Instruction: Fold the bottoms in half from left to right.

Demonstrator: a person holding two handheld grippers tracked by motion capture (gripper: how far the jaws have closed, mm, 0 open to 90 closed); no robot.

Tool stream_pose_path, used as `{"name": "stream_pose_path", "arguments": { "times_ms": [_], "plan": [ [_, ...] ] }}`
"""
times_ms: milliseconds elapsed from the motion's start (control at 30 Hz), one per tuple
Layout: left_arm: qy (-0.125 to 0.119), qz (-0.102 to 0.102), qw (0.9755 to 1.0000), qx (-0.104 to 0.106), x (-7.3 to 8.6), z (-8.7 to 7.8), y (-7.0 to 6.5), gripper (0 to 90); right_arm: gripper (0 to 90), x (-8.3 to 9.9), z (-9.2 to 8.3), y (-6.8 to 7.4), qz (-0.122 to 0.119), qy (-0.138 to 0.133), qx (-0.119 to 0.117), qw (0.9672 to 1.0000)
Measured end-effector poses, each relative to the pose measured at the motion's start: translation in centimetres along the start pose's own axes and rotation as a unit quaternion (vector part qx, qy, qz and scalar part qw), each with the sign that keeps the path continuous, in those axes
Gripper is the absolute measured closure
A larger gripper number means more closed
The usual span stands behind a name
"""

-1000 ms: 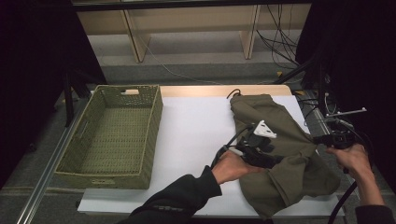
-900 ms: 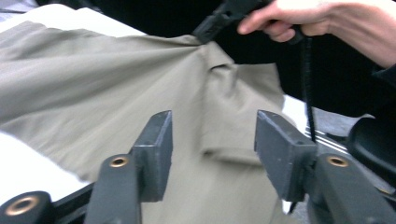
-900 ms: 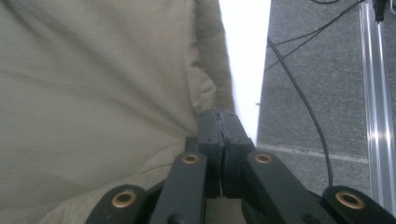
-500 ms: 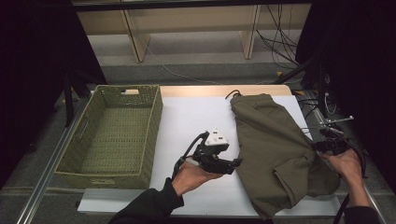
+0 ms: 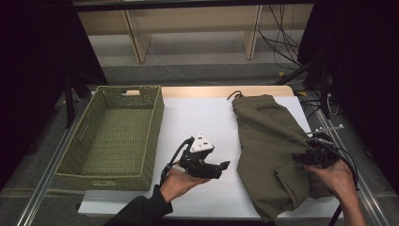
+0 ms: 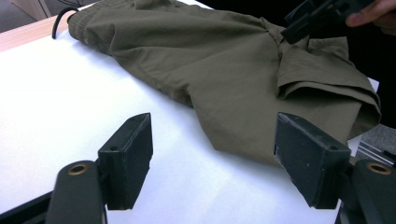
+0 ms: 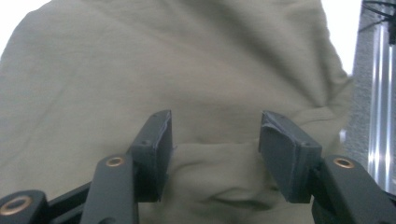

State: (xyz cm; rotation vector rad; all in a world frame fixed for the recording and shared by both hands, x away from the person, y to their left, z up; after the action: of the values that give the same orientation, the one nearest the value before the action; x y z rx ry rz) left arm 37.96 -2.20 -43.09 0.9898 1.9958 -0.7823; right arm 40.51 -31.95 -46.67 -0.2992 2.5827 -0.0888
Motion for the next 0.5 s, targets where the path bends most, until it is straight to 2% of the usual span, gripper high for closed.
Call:
{"name": "stream_pose_path", "arguments": {
  "times_ms": [67,100,167,200,233,300,333,367,400,433,500],
  "plan": [
    [0.002,-0.001,1.0,-0.002,0.1,-0.1,0.2,28.0,45.3,0.2,0.1,1.3,-0.011,0.002,-0.018,0.9998],
    [0.0,-0.003,1.0,-0.003,0.1,-0.1,0.2,28.0,45.3,0.2,0.1,1.3,-0.011,0.002,-0.018,0.9998],
    [0.0,-0.003,1.0,-0.005,0.2,-0.2,0.3,28.0,45.2,0.3,0.0,2.4,-0.019,0.003,-0.028,0.9994],
    [0.001,-0.003,1.0,-0.006,0.2,-0.2,0.4,28.0,46.7,0.7,0.3,3.3,-0.034,0.013,-0.024,0.9991],
    [0.0,-0.004,1.0,-0.007,0.2,-0.2,0.5,28.0,46.7,0.7,0.3,3.3,-0.034,0.013,-0.024,0.9991],
    [0.001,-0.005,1.0,-0.009,0.3,-0.3,0.6,28.0,56.8,1.0,0.8,3.6,-0.041,0.024,-0.017,0.9987],
    [0.002,-0.005,0.9999,-0.009,0.4,-0.4,0.7,28.0,64.9,1.2,1.1,3.5,-0.044,0.03,-0.011,0.9985],
    [0.003,-0.005,0.9999,-0.01,0.5,-0.4,0.7,28.1,76.8,1.7,1.2,3.2,-0.043,0.034,0.001,0.9985],
    [0.004,-0.006,0.9999,-0.011,0.6,-0.5,0.8,28.1,76.8,1.7,1.2,3.2,-0.043,0.034,0.001,0.9985],
    [0.003,-0.007,0.9999,-0.012,0.6,-0.5,0.9,28.2,85.0,2.2,0.9,2.6,-0.038,0.031,0.011,0.9987],
    [0.004,-0.008,0.9999,-0.015,0.7,-0.6,1.1,28.3,88.0,2.8,0.6,1.7,-0.024,0.03,0.02,0.9991]
  ]
}}
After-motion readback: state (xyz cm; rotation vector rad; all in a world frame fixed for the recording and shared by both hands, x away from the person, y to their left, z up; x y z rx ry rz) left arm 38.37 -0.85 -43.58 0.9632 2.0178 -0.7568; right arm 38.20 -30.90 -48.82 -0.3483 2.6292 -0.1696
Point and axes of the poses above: each handheld gripper's, and its own axes: z roughly forward along the jaws, x roughly out of its underside, y roughly to its left, the point moved 8 cm from there along z, roughly forward along the jaws, and after that the axes turned 8 degrees about x, right-handed, at the moved point
